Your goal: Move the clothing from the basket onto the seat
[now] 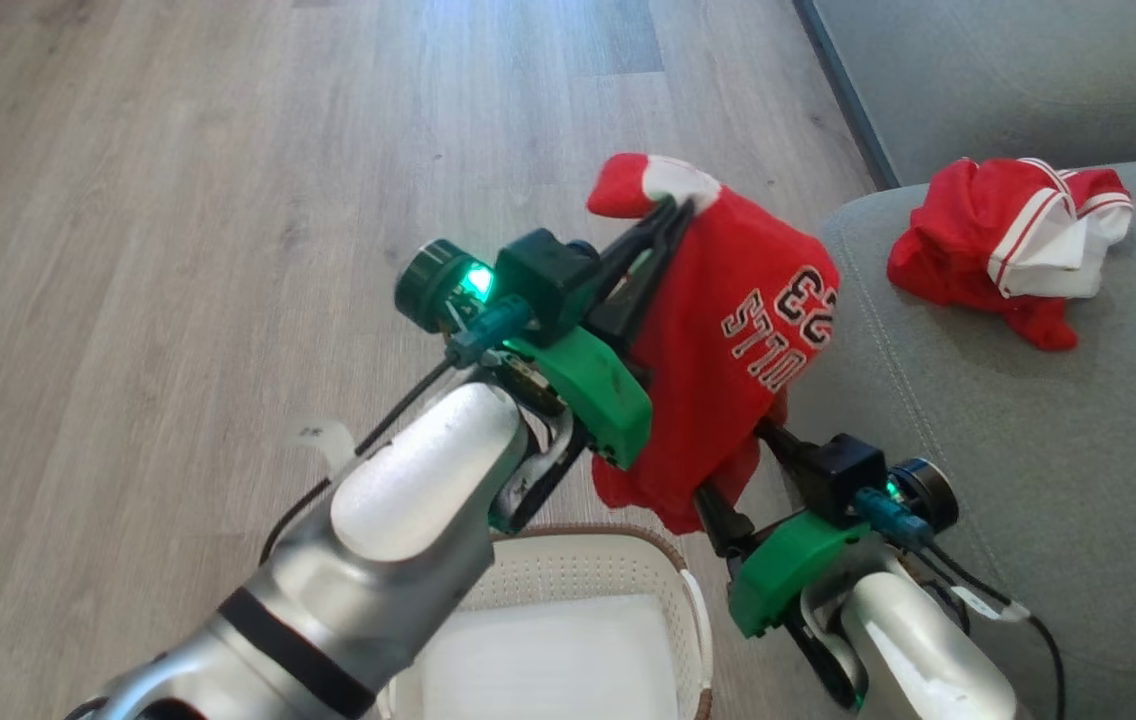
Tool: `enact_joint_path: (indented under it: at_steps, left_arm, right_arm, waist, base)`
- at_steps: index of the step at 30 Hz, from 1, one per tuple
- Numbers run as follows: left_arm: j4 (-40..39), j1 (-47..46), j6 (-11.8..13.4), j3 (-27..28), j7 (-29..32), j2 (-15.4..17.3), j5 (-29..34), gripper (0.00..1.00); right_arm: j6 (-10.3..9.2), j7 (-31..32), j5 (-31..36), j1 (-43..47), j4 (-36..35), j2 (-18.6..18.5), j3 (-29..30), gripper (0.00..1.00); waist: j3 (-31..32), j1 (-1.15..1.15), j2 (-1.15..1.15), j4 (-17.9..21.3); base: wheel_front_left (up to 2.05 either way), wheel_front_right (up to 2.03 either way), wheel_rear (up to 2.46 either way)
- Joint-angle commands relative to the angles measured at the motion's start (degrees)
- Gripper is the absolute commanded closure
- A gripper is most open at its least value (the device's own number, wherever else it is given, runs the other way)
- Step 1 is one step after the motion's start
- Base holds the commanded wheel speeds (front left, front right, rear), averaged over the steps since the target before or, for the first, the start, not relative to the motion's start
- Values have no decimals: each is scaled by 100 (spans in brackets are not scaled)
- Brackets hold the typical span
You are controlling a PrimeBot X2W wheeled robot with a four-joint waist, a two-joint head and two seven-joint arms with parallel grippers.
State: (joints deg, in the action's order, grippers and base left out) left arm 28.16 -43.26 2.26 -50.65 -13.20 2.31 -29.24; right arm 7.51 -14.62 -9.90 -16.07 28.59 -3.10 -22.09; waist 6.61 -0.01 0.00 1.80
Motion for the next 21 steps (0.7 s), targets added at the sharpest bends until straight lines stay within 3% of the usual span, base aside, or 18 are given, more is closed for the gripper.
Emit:
enact_joint_path:
  at_steps: [1, 3, 6, 7, 14, 15, 16, 17, 18, 19, 20, 21]
  left_arm:
    - [-202, -448, 50, 126, -33, 57, -63, 100]
    - [-260, -460, 73, 39, -47, 57, -141, 100]
    - [-306, -472, 122, -68, -62, 57, -242, 100]
    - [-302, -469, 137, -95, -67, 57, -274, 100]
    - [0, -374, 257, -68, -110, 57, -422, 100]
    - [60, -349, 261, -44, -119, 59, -435, 91]
    - [116, -325, 269, -13, -130, 70, -441, 71]
    - [116, -325, 269, -13, -130, 70, -441, 71]
    - [168, -297, 277, 20, -140, 85, -443, 55]
    - [218, -264, 282, 56, -148, 99, -449, 20]
    - [266, -229, 281, 87, -155, 109, -455, 0]
    - [305, -195, 277, 117, -161, 117, -457, 0]
  right_arm:
    - [-2, -38, -32, -348, -60, 23, -141, 0]
    - [-2, -38, -85, -455, 88, 23, -256, 0]
    - [-2, -38, -126, -623, 214, 23, -361, 85]
    - [-2, -38, -135, -664, 239, 23, -371, 100]
    - [-2, -38, -144, -751, 203, 23, -283, 100]
    - [-2, -38, -134, -741, 186, 23, -244, 100]
    - [-2, -38, -126, -733, 156, 23, -202, 100]
    - [-2, -38, -126, -733, 156, 23, -202, 100]
    - [-2, -38, -117, -722, 122, 23, -153, 100]
    - [-2, -38, -101, -711, 83, 22, -104, 100]
    - [-2, -38, -91, -700, 36, 18, -39, 100]
    - [-2, -38, -94, -689, -16, 14, 23, 100]
  waist:
    - [2, 1, 0, -30]
    - [2, 1, 0, -60]
    - [7, 1, 0, -95]
    - [8, 1, 0, -103]
    - [4, 1, 0, -92]
    - [2, 1, 0, -76]
    - [-1, 1, 0, -53]
    - [-1, 1, 0, -53]
    - [-3, 1, 0, -29]
    - [-7, 1, 0, 1]
    - [-12, 1, 0, 29]
    - [-19, 1, 0, 60]
  base:
    - [0, 0, 0]
    - [0, 0, 0]
    - [0, 0, 0]
    - [0, 0, 0]
    - [0, 0, 0]
    - [0, 0, 0]
    - [0, 0, 0]
    - [0, 0, 0]
    - [0, 0, 0]
    - [0, 0, 0]
    - [0, 0, 0]
    - [0, 0, 0]
